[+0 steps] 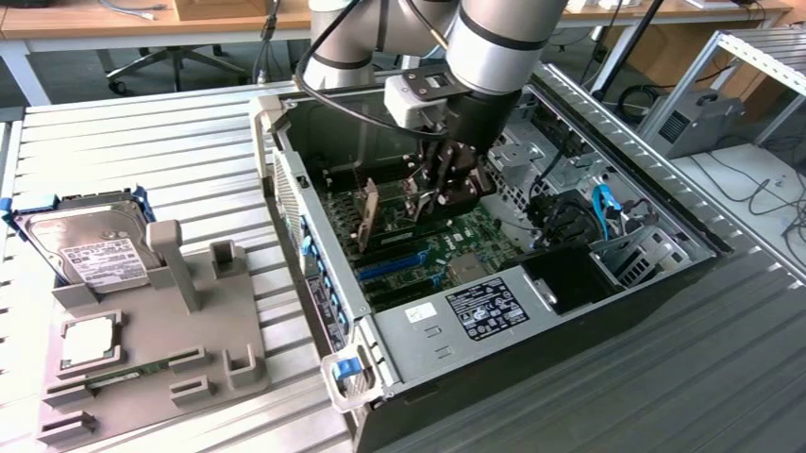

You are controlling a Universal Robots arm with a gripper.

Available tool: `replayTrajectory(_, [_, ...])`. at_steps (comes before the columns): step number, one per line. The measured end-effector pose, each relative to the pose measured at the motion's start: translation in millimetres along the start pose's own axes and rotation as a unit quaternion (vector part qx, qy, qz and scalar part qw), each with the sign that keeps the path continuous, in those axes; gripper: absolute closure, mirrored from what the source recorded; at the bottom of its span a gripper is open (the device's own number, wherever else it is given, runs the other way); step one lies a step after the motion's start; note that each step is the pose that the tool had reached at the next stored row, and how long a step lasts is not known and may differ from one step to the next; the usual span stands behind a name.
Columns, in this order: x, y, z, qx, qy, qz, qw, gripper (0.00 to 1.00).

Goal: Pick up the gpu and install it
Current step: 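Insert the gpu into the slot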

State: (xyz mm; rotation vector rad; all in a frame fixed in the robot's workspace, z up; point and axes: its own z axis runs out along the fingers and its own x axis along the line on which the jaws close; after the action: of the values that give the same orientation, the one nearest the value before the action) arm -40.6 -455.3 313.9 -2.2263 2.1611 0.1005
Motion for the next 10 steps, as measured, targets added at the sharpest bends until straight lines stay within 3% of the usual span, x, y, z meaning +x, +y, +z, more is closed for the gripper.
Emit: replayTrajectory(10, [14.1, 1.0, -0.5, 0.0000, 0.0000, 0.000, 1.0000, 0.74])
